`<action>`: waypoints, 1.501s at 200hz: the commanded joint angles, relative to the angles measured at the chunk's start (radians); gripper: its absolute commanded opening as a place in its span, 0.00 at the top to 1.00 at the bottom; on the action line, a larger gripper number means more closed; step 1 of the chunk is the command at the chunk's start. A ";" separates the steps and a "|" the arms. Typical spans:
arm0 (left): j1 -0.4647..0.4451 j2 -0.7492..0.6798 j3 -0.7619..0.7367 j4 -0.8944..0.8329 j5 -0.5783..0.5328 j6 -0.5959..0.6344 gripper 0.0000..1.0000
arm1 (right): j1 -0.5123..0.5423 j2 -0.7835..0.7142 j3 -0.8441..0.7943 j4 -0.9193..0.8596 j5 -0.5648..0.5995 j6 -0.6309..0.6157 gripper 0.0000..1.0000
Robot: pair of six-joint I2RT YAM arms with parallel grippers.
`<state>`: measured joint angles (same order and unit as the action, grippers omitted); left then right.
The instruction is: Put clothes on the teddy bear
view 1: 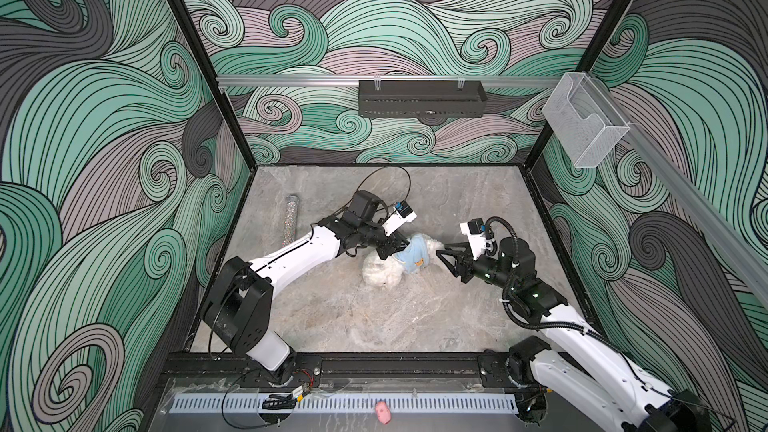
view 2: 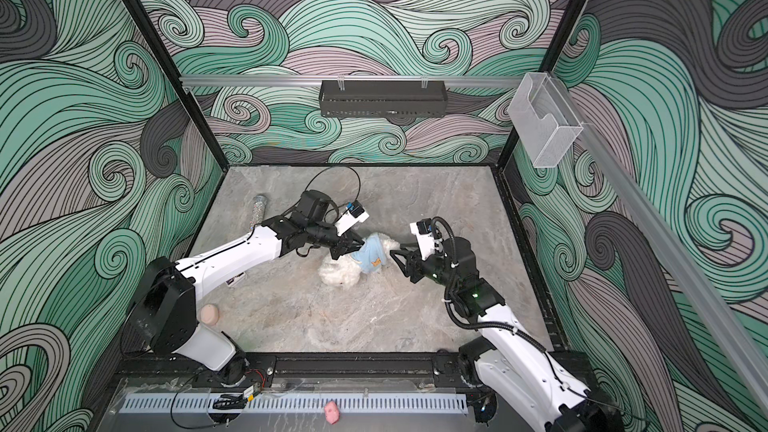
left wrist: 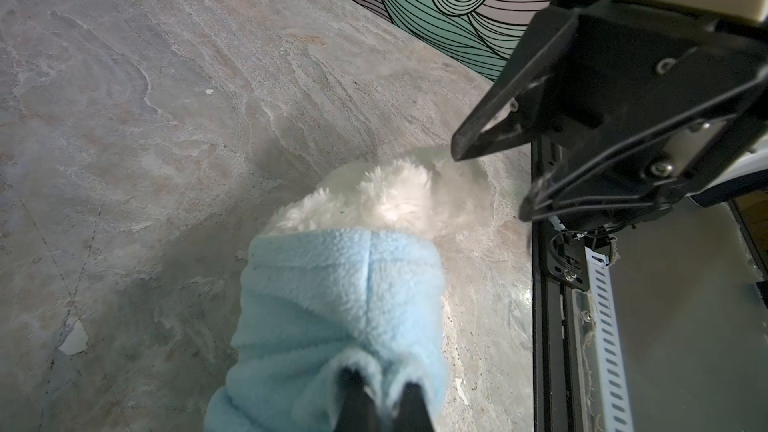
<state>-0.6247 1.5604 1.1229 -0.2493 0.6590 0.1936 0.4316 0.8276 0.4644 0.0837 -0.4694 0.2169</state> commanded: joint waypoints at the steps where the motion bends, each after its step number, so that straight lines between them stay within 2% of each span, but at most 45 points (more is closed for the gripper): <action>1: 0.005 -0.004 0.021 0.013 0.035 0.024 1.00 | 0.037 0.042 0.034 0.024 -0.061 -0.047 0.58; 63: 0.002 0.002 0.020 0.015 0.065 0.024 1.00 | 0.099 0.246 0.112 0.112 -0.069 -0.057 0.67; 82: 0.000 -0.001 0.020 0.014 0.070 0.026 1.00 | 0.107 0.282 0.122 0.126 -0.065 -0.052 0.75; 109: -0.002 -0.004 0.020 0.000 0.055 0.037 1.00 | 0.108 0.277 0.111 0.122 -0.012 -0.018 1.00; 133: -0.006 -0.018 0.013 -0.052 0.010 0.103 1.00 | 0.090 0.230 0.113 0.013 0.197 0.078 1.00; 162: -0.033 -0.025 0.006 -0.163 -0.069 0.233 1.00 | 0.032 0.180 0.078 -0.013 0.265 0.289 1.00; 195: -0.038 -0.043 -0.009 -0.159 -0.069 0.254 1.00 | 0.021 0.159 0.043 -0.037 0.345 0.418 1.00; 231: -0.036 -0.074 -0.028 -0.111 -0.051 0.218 1.00 | 0.013 0.166 0.023 -0.087 0.426 0.448 1.00; 259: -0.023 -0.125 -0.079 0.012 -0.071 0.118 1.00 | 0.006 0.163 -0.013 -0.102 0.480 0.445 1.00; 277: -0.012 -0.148 -0.113 0.092 -0.076 0.049 1.00 | 0.006 0.164 -0.040 -0.082 0.484 0.435 1.00; 300: -0.010 -0.159 -0.113 0.092 -0.106 0.035 1.00 | 0.008 0.158 -0.068 -0.039 0.461 0.405 1.00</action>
<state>-0.6579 1.4471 1.0088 -0.1658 0.5854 0.2890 0.4747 0.9874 0.4381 0.0681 -0.1780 0.6243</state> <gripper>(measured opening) 0.047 0.052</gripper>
